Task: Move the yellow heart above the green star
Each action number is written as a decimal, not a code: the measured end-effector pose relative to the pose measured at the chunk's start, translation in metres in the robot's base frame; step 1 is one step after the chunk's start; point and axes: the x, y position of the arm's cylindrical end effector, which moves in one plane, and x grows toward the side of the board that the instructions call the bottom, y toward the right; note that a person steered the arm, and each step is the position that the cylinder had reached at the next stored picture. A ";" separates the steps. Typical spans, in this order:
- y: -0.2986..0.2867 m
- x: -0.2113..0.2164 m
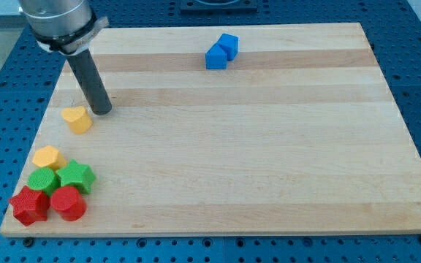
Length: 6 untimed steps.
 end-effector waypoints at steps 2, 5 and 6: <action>-0.047 0.006; -0.046 0.069; -0.046 0.056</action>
